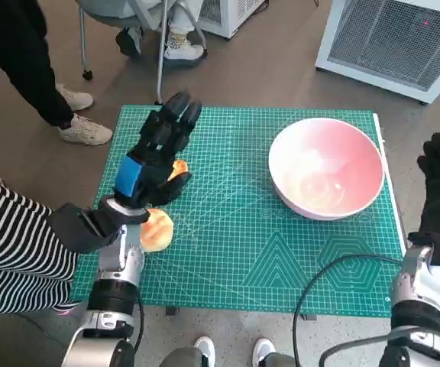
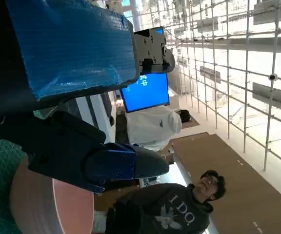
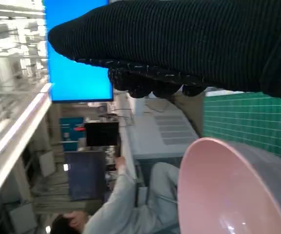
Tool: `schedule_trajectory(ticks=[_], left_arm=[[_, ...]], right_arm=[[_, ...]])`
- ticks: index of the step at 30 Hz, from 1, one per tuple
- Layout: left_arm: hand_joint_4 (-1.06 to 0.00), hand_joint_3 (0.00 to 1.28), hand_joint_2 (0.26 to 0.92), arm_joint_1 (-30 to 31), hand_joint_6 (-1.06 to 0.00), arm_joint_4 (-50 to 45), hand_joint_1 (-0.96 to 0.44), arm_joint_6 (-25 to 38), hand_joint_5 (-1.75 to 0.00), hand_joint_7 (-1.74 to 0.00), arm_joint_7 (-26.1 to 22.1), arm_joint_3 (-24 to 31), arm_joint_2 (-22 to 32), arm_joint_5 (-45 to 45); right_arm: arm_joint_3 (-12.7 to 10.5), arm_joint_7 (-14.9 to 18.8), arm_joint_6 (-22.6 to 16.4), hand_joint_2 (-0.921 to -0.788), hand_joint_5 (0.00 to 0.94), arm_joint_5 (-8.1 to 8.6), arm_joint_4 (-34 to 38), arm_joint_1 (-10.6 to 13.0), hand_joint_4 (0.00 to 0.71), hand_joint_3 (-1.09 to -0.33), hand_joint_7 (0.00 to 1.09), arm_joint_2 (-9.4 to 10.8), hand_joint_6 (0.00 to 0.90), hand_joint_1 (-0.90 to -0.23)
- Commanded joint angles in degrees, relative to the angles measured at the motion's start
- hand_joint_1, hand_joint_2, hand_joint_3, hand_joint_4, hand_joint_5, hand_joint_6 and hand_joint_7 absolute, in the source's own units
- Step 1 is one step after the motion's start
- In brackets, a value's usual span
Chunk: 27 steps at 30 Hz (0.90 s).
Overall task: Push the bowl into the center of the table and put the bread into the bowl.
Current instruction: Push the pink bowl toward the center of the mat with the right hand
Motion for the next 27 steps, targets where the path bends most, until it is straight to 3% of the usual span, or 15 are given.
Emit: schedule_trajectory(ticks=[1, 8, 13, 27], left_arm=[[-0.07, 0.36, 0.921, -0.07, 0.00, 0.01, -0.64, -0.26, 0.00, -0.31, -0.25, 0.52, 0.47, -0.51], [-0.05, 0.36, 0.921, 0.31, 0.00, -0.50, -0.60, -0.09, 0.00, -0.29, -0.64, 0.74, 0.71, -0.79], [-0.04, 0.36, 0.921, 0.55, 0.00, -0.52, -0.60, -0.26, 0.00, -0.29, -0.76, 0.94, 0.95, -0.70], [-0.06, 0.37, 0.921, 0.80, -0.01, -0.39, -0.62, -0.61, -0.01, -0.28, -0.81, 1.31, 1.75, -0.44]], right_arm=[[-0.11, -0.95, 3.39, -0.921, 0.000, -0.78, 3.58, -0.74, 0.146, -0.944, 0.37, -0.18, 0.048, -0.511], [0.13, -2.12, 5.42, -0.921, 0.000, -1.25, 5.21, -1.56, 0.144, -0.949, 0.36, -0.30, 0.057, -0.518], [0.45, -3.40, 6.96, -0.921, 0.004, -1.58, 5.91, -1.86, 0.151, -0.959, 0.35, 0.72, 0.074, -0.520], [1.68, -2.62, 10.39, -0.921, 0.001, -3.36, 7.33, -3.34, 0.154, -0.873, 0.30, 1.75, 0.108, -0.594]])
